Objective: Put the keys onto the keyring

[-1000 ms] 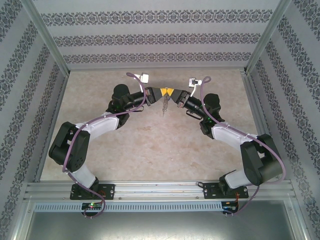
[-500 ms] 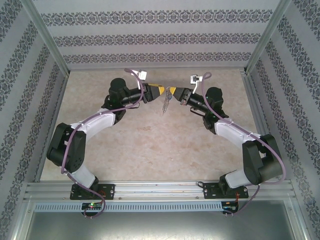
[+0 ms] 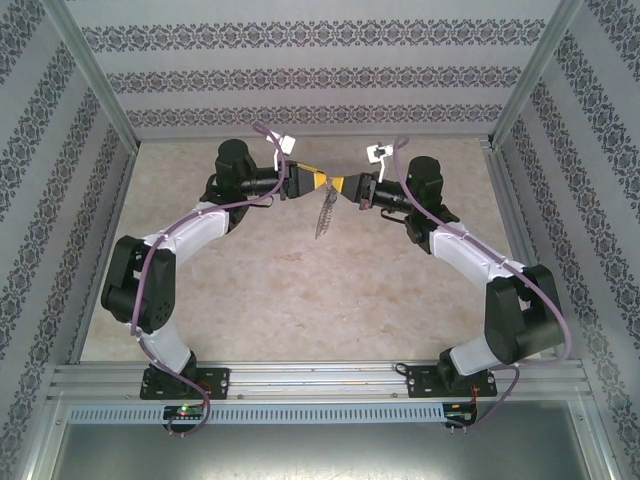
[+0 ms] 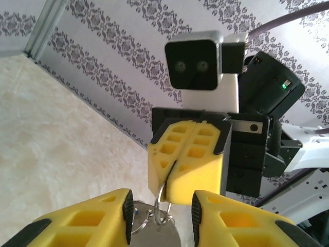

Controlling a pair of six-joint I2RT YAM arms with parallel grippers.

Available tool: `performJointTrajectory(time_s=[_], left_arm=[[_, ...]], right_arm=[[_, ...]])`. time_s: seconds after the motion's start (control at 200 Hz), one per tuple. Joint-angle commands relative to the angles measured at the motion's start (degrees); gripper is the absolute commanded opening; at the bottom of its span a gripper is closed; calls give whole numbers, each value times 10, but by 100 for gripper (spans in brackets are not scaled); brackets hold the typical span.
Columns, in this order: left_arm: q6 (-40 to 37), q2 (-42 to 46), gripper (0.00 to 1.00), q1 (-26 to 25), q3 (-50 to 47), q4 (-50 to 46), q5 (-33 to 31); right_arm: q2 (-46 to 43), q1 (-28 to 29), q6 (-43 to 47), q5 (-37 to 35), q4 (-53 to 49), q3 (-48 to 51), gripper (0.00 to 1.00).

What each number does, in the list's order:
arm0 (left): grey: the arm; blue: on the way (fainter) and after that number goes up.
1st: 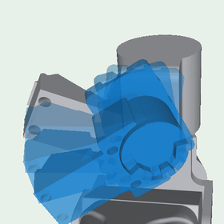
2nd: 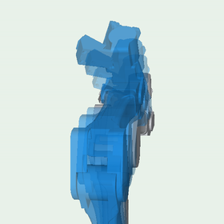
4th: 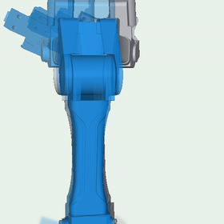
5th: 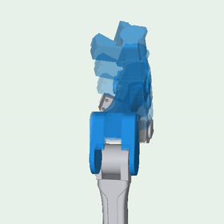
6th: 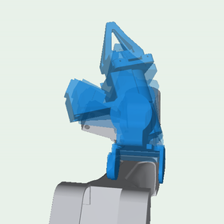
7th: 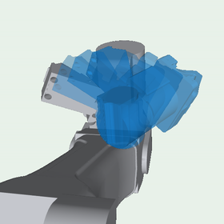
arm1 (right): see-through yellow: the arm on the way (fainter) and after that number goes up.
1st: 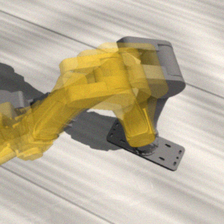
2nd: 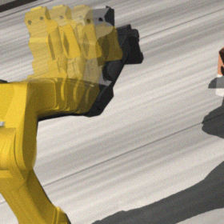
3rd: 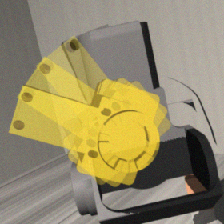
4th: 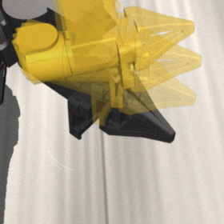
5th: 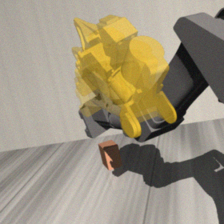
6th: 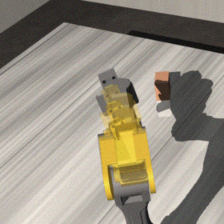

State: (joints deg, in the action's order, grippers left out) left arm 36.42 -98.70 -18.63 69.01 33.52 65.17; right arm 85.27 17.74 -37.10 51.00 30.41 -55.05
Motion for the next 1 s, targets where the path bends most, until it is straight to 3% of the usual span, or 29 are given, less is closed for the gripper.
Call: performJointTrajectory(time_s=[0.0,0.994], left_arm=[[-19,-3,36,7,15,-13,35],[-21,-39,31,-16,31,-15,36]], right_arm=[[3,-5,35,28,-17,-20,0],[15,-3,26,22,1,-13,0]])
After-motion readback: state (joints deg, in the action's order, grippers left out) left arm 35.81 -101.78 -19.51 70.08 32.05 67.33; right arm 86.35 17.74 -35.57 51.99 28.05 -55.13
